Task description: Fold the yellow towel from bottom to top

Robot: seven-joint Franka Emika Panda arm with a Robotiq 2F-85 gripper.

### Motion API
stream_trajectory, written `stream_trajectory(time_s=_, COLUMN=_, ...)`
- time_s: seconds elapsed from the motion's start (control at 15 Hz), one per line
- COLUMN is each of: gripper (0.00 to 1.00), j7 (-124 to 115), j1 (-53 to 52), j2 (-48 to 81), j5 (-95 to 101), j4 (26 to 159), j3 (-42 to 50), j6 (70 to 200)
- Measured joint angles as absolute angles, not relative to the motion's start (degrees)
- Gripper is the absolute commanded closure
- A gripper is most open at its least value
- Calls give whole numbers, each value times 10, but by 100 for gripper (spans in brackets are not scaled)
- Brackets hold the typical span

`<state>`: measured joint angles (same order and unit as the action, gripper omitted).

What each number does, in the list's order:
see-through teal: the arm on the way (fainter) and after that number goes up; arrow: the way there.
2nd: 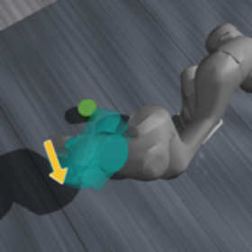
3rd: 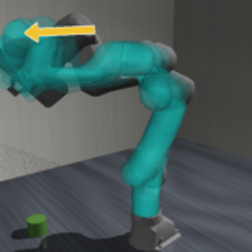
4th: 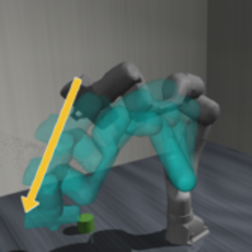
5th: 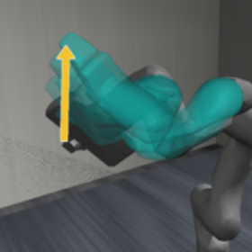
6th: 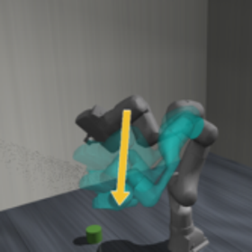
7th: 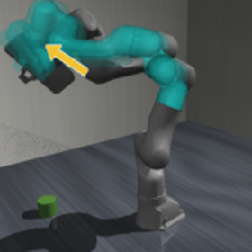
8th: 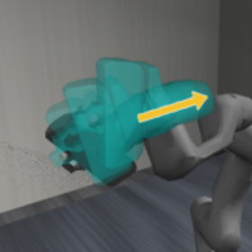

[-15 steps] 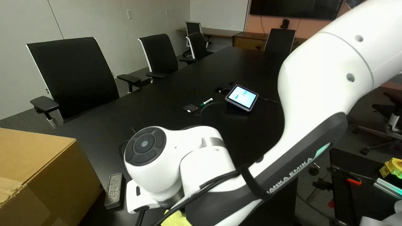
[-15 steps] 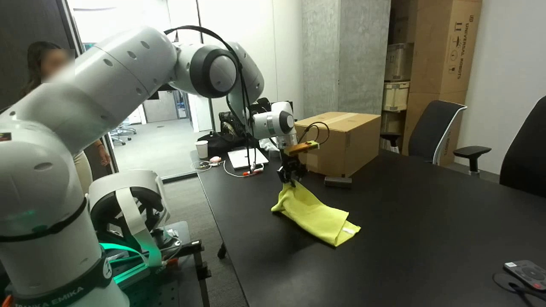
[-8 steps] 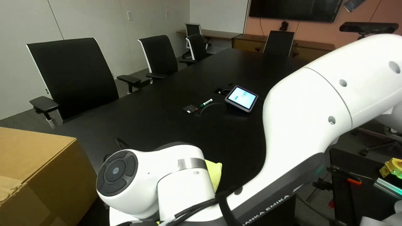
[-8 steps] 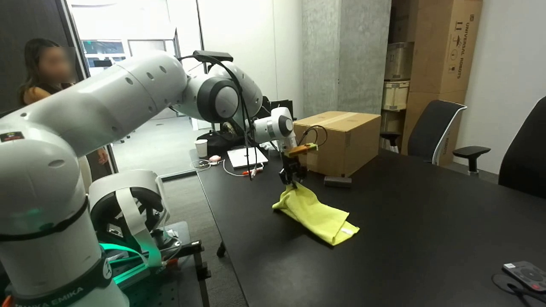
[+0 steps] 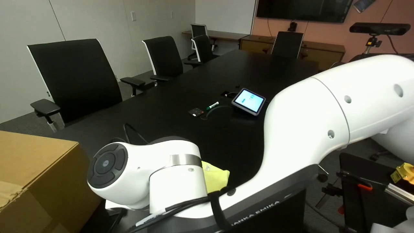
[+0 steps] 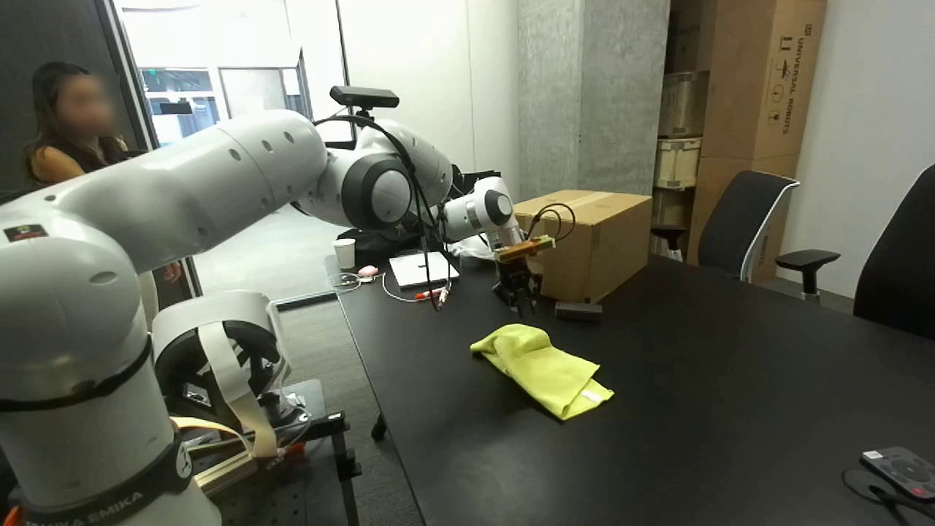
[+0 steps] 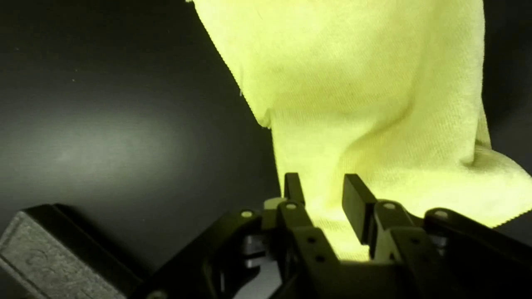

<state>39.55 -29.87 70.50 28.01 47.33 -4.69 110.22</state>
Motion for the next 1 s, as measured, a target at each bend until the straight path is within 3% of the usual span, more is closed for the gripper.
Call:
stream_trajectory(time_s=0.33, gripper=1, j7=353, j1=-294, j2=707, j5=279, j4=465, j3=-31, j6=1075)
stream_trajectory(time_s=0.67, gripper=0, j7=300, j1=-263, j2=698, j5=279, j4=501, j3=-15, j6=1069)
stream_trajectory(time_s=1.0, gripper=0, j7=217, j1=-214, j2=643, j5=279, j4=618, j3=4, j6=1078)
